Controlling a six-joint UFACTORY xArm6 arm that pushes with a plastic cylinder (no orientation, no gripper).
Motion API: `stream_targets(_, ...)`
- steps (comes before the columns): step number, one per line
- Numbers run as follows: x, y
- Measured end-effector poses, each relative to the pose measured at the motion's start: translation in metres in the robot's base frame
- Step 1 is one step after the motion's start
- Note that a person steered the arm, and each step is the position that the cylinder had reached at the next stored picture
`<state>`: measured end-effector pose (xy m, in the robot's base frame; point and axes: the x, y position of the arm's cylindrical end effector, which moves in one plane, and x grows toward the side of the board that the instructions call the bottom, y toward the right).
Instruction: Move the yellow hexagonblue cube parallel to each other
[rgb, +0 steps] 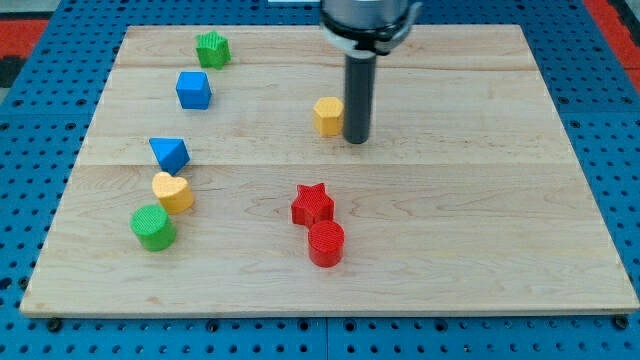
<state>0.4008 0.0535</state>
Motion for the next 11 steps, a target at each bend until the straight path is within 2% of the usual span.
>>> stream_targets(1, -0.032, -0.019)
stream_targets(4, -0.043, -0.209)
stream_targets(5, -0.030, -0.218)
stream_targets(7, -0.067, -0.277)
stream_targets(8, -0.087, -0.277)
stream_targets(9, -0.084, -0.224)
stream_targets(10, -0.052, -0.133)
stream_targets(11, -0.020, -0.082)
